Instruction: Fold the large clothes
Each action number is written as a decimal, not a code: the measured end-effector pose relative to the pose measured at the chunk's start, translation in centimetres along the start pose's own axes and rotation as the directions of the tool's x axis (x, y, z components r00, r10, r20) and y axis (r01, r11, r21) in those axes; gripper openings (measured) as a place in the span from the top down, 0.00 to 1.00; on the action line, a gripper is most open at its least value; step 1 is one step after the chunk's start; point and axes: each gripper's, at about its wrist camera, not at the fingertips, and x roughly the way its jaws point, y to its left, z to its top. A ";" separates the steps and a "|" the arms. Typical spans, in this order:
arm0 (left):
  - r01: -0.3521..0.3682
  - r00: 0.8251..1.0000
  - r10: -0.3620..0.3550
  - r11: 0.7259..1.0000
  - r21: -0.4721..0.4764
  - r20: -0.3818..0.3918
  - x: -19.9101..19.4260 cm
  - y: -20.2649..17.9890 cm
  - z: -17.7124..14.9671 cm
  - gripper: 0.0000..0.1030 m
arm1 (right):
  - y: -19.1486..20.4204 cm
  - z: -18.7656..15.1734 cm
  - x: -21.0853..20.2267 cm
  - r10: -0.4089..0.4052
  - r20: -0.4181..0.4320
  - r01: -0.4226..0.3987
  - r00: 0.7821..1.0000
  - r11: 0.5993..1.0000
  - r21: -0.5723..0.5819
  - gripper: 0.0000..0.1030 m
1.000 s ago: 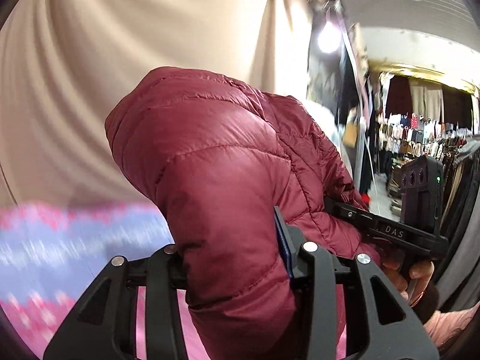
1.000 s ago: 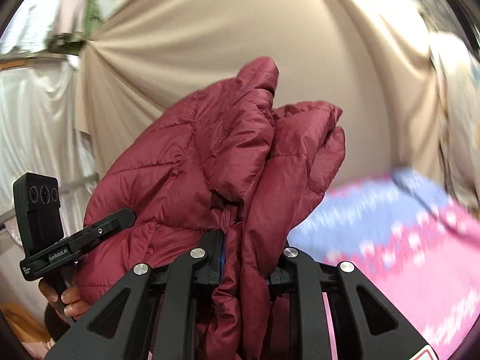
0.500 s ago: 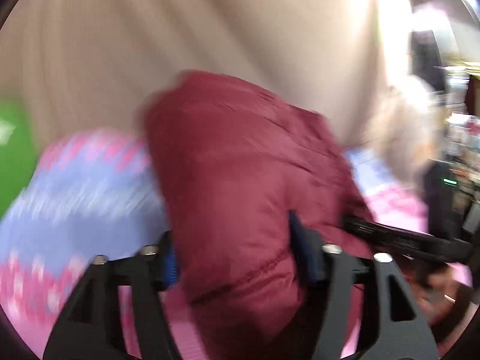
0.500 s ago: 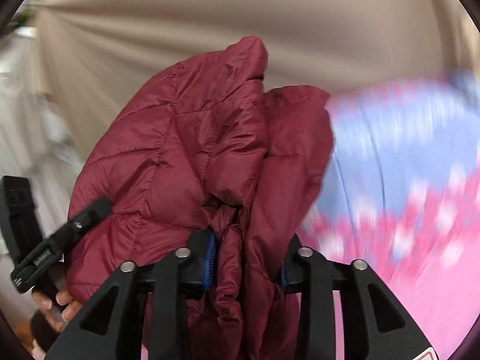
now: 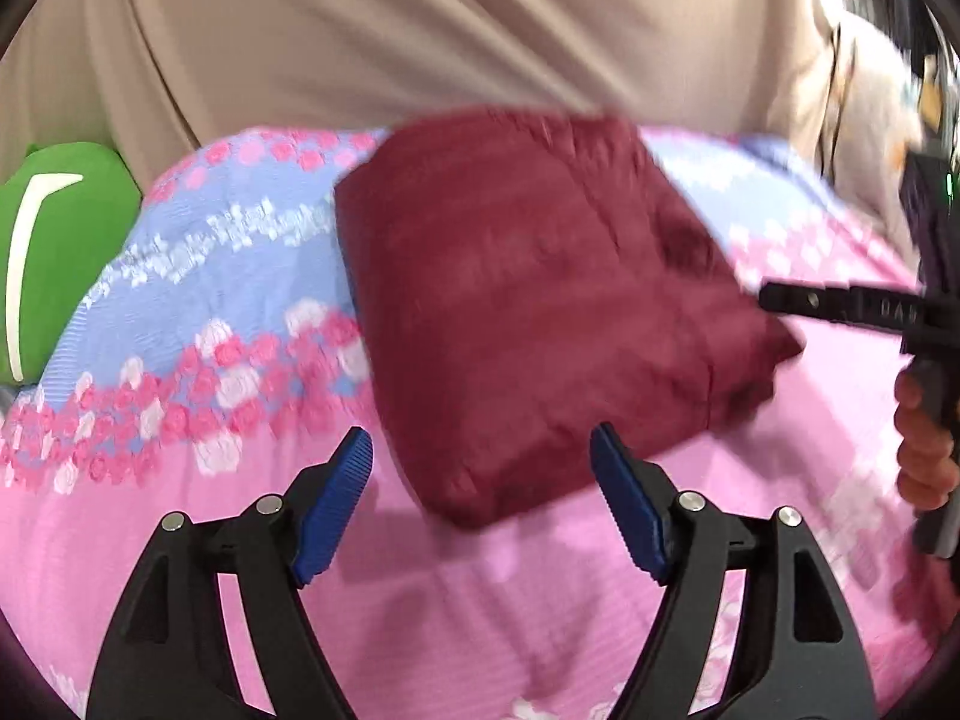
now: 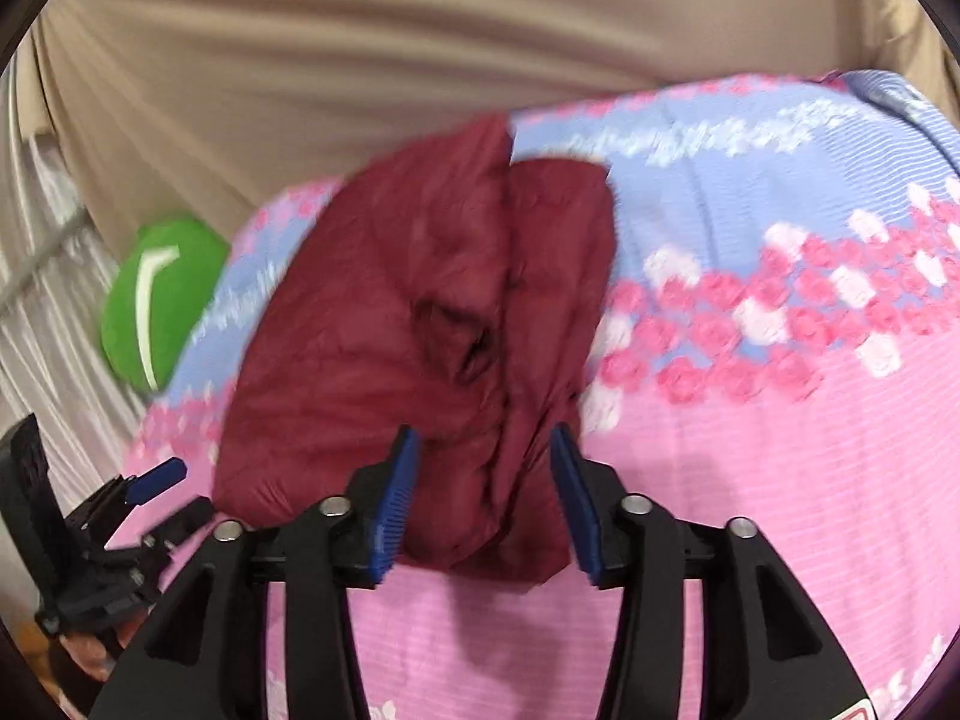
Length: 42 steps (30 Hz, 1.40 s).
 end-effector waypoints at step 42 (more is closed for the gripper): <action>-0.090 0.996 0.083 0.973 -0.213 -0.040 3.1 -1.8 2.5 0.61 | -4.2 5.7 12.9 -0.243 -0.051 0.243 0.969 0.970 -0.007 1.00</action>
